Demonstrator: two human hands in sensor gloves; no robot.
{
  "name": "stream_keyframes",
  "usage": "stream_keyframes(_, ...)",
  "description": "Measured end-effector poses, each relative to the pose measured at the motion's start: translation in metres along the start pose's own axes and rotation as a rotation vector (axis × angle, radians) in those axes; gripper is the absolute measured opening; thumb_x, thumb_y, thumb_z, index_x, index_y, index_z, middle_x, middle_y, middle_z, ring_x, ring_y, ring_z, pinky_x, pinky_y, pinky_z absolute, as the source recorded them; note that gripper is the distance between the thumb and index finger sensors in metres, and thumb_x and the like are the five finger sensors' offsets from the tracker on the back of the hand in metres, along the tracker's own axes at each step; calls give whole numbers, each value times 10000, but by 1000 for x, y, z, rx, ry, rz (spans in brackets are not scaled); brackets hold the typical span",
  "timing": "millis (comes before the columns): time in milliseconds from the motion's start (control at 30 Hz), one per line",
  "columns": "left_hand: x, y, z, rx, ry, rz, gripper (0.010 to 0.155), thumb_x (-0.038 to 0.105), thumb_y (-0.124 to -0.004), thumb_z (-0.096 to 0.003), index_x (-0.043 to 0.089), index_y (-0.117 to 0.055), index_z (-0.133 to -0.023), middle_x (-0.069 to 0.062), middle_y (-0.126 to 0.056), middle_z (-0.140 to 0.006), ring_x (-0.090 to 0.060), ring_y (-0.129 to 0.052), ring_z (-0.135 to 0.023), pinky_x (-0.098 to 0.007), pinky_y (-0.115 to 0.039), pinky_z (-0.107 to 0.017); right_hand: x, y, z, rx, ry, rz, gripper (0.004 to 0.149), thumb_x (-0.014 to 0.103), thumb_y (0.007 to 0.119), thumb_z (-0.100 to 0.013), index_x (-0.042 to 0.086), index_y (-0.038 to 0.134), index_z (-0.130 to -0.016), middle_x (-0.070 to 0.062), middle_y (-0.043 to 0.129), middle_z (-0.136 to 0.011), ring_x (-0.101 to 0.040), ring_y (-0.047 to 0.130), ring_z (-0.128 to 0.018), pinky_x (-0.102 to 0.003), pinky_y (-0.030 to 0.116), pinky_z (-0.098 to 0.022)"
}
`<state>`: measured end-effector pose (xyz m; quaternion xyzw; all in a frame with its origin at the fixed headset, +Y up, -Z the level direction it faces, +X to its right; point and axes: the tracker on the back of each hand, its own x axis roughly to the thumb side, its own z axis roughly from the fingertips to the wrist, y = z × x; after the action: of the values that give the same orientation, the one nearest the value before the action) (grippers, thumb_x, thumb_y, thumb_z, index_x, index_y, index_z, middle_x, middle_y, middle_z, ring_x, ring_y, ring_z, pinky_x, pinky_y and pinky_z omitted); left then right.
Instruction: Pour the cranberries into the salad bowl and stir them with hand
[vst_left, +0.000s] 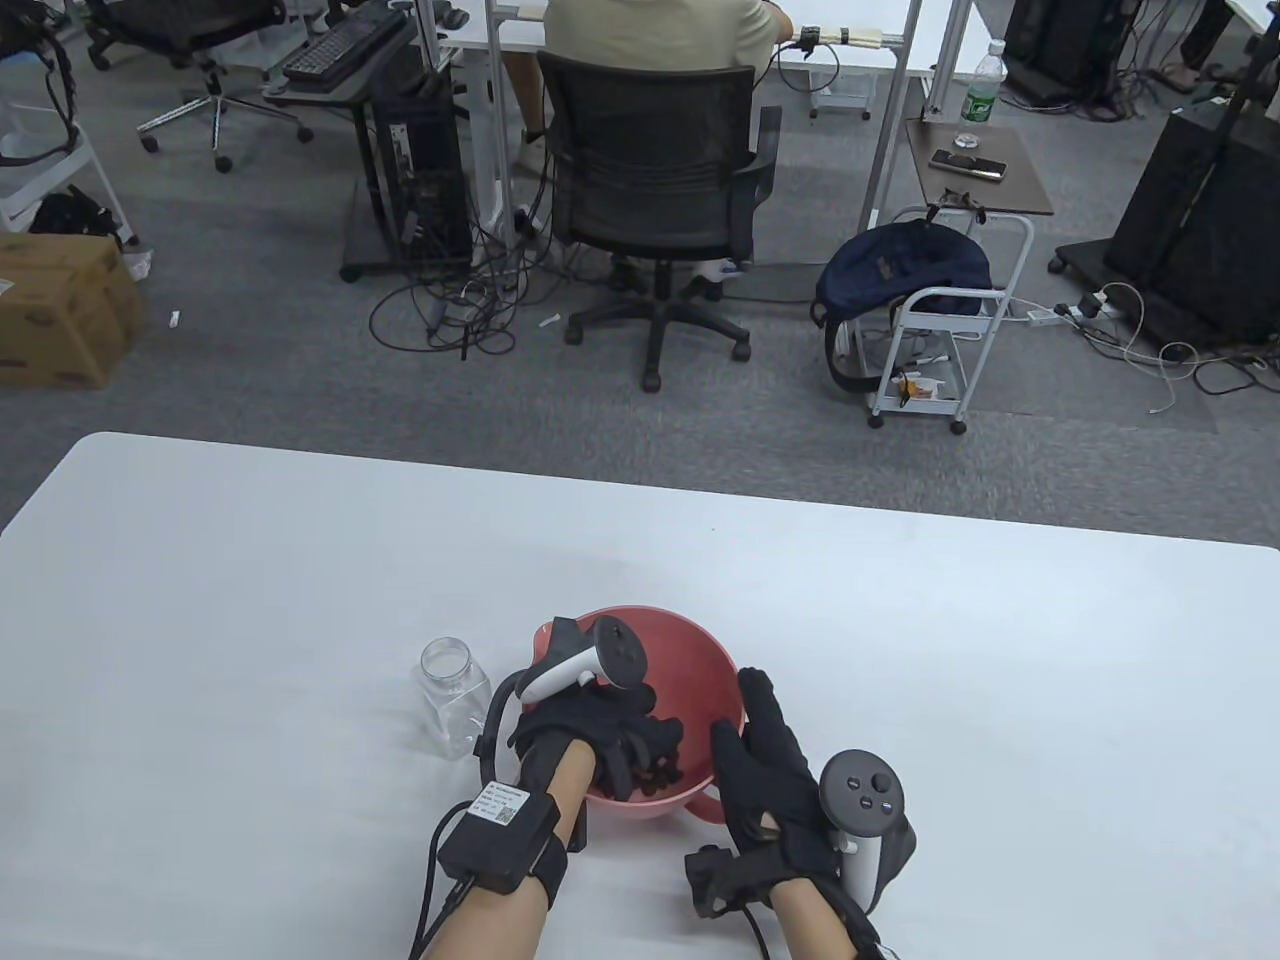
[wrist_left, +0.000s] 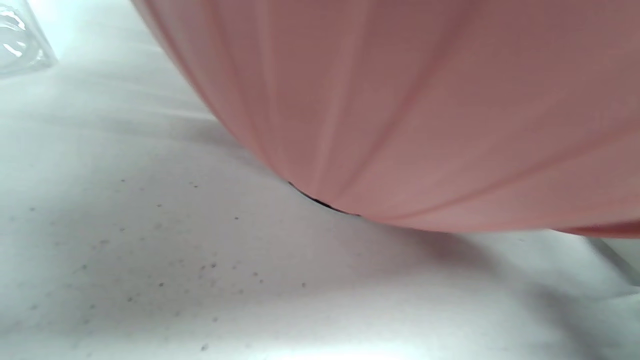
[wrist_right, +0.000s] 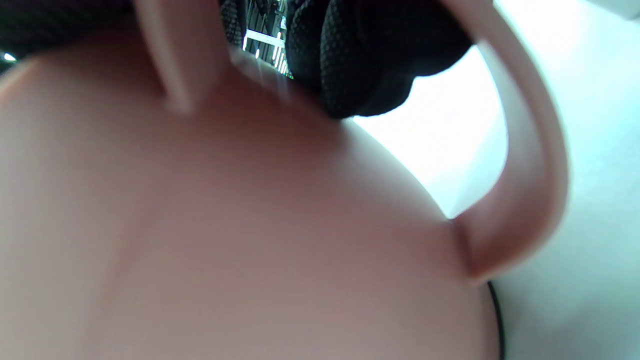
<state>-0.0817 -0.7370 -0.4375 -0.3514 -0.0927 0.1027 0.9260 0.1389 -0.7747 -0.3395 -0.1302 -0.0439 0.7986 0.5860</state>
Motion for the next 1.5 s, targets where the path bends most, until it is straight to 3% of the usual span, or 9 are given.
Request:
stream_keyframes(433,2,1,2,4,90,-58,780,811,-606,-647,233,-616,-1171,-80,-765,-1117,-198,-1020,-796,-188,-911,-565,-1,0,0,-17,2,1,642,705,787,-448,501,567,-1016,-51,818,-867,-200,914,-569,-262,837,-391)
stream_keyframes(767,5,1,2,25,123,-92,724,813,-629,-636,253,-784,-1069,-44,-929,-953,-100,-1095,-642,-122,-941,-421,-1,0,1,-30,12,-10,643,714,784,-445,504,572,-1014,-45,826,-860,-195,915,-565,-255,836,-388)
stream_keyframes(1000,5,-1,-4,-40,75,-63,651,807,-646,-620,325,-866,-998,12,-1003,-851,-32,-1114,-530,-96,-938,-343,-1,0,0,-22,15,-13,644,714,786,-443,505,572,-1013,-46,824,-863,-196,914,-563,-256,835,-387)
stream_keyframes(1300,5,-3,-5,-59,46,-68,579,851,-685,-507,589,-814,-1008,254,-1069,-836,5,-1114,-624,-99,-961,-447,-1,0,-1,-10,17,-16,648,712,787,-445,501,566,-1017,-46,820,-865,-199,911,-566,-258,833,-388)
stream_keyframes(1367,5,-3,-4,-52,33,-64,576,860,-697,-482,636,-798,-1003,320,-1074,-850,-11,-1087,-756,-149,-957,-546,-1,0,0,-8,18,-17,650,711,788,-445,499,564,-1018,-46,818,-868,-198,909,-568,-259,832,-389)
stream_keyframes(1500,5,-3,-5,-49,28,-62,574,862,-717,-458,677,-775,-999,378,-1073,-862,17,-1058,-840,-214,-930,-642,-1,0,-1,-1,19,-21,651,711,788,-445,500,562,-1018,-48,815,-869,-199,908,-568,-260,831,-389)
